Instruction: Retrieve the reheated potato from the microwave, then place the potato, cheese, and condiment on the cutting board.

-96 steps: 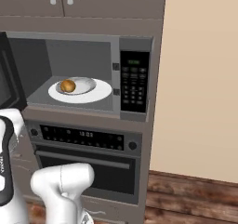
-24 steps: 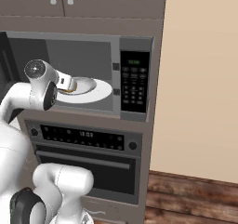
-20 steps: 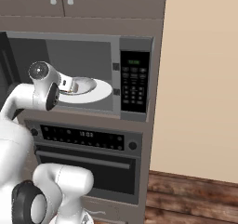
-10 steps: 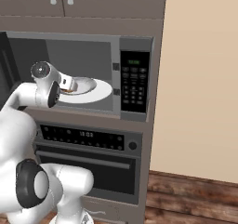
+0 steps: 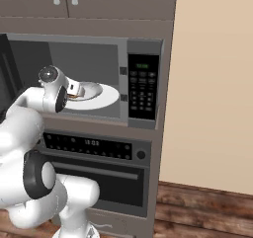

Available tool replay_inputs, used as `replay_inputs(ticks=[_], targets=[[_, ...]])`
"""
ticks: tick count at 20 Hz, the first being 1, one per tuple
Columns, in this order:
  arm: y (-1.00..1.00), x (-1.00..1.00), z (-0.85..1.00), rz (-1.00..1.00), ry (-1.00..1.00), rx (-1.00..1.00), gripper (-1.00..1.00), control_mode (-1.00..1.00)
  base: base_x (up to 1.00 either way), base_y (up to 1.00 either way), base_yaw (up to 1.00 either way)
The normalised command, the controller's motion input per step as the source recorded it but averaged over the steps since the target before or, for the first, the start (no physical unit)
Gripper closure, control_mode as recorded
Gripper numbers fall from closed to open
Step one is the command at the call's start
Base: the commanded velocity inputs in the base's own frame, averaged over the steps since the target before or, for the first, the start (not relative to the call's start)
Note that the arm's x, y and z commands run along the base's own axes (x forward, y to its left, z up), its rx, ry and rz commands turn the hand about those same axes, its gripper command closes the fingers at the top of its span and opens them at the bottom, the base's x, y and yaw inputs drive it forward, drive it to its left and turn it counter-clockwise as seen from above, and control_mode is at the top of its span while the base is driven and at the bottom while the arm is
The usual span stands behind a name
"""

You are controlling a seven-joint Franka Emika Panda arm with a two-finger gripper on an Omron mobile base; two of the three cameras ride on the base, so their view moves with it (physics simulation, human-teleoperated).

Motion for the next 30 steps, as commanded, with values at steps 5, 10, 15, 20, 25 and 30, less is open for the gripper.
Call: replay_inputs(ticks=[5, 10, 15, 20, 25, 30], targets=[[0.0, 0.36, -0.01, 0.0, 0.0, 0.0, -1.0, -1.0, 0.0, 0.0, 0.0], [0.0, 0.27, -0.09, 0.0, 0.0, 0.0, -1.0, -1.0, 0.0, 0.0, 0.0], [0.04, 0.16, -0.19, 0.0, 0.02, 0.0, -1.0, -1.0, 0.0, 0.0, 0.0], [0.09, 0.07, -0.19, 0.0, 0.02, -0.01, -1.0, -1.0, 0.0, 0.0, 0.0], [0.11, 0.22, -0.17, 0.0, 0.02, 0.0, -1.0, -1.0, 0.0, 0.0, 0.0], [0.09, 0.3, -0.18, 0.0, 0.03, 0.0, -1.0, -1.0, 0.0, 0.0, 0.0]])
